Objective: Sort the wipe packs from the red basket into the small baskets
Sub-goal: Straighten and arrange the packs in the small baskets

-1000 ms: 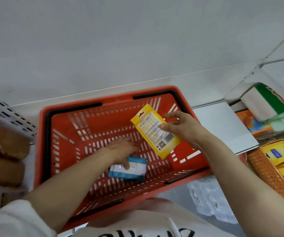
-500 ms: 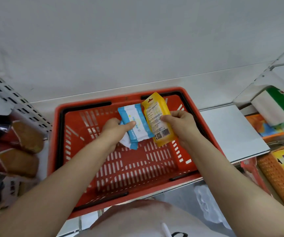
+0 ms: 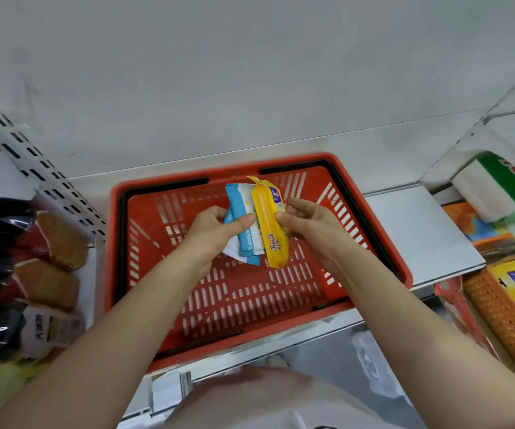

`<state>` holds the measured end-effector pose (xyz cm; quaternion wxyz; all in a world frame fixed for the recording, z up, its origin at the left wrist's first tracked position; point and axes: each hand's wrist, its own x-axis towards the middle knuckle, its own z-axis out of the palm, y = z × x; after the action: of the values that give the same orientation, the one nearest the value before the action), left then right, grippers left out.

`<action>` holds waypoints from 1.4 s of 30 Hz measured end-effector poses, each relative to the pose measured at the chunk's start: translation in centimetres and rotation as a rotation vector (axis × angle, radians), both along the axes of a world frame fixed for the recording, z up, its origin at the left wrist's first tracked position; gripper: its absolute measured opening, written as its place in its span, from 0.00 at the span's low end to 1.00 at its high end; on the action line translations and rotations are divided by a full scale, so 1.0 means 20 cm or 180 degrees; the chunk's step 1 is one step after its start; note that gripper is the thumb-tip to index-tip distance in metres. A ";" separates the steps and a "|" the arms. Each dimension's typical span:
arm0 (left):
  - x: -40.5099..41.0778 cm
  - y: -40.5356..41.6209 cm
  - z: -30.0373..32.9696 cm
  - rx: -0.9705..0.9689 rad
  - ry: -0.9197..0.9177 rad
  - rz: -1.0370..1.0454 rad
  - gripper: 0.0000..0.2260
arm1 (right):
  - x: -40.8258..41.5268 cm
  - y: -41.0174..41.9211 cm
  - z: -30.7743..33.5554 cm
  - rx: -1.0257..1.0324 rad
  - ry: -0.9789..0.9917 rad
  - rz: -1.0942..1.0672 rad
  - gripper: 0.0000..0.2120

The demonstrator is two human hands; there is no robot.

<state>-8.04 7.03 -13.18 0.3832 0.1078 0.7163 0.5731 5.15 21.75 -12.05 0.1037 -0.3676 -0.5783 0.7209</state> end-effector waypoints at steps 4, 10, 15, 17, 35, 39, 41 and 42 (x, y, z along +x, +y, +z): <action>0.00 0.01 0.04 0.0251 -0.0108 -0.0011 0.20 | 0.02 -0.03 0.05 -0.0254 -0.0319 0.0394 0.35; -0.01 -0.01 0.09 0.0455 0.0015 0.0201 0.08 | 0.07 -0.05 0.08 0.0138 0.0022 -0.0299 0.23; 0.09 0.00 0.19 0.0607 0.0080 0.0223 0.10 | 0.22 0.02 0.18 0.0111 0.0340 -0.0602 0.16; 0.18 0.06 0.24 0.0736 0.0071 0.0181 0.10 | 0.33 0.05 0.24 -0.0088 0.0542 -0.0594 0.13; 1.95 0.89 0.13 0.0891 -0.0311 -0.0280 0.15 | 2.18 0.54 0.18 0.0054 0.0646 -0.1507 0.14; 2.15 0.97 0.08 0.0682 -0.0509 -0.0219 0.16 | 2.45 0.71 0.15 0.0115 0.0186 -0.1598 0.13; 2.18 1.03 0.05 0.0611 -0.0480 -0.0239 0.15 | 2.55 0.83 0.12 0.0113 0.0077 -0.1579 0.15; 2.19 1.07 0.03 0.0589 -0.0465 -0.0236 0.15 | 2.60 0.90 0.11 0.0142 0.0035 -0.1558 0.16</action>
<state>35.70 28.41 -12.55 0.4437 0.1271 0.6260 0.6285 57.08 39.69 -9.89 0.2864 -0.4904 -0.4872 0.6633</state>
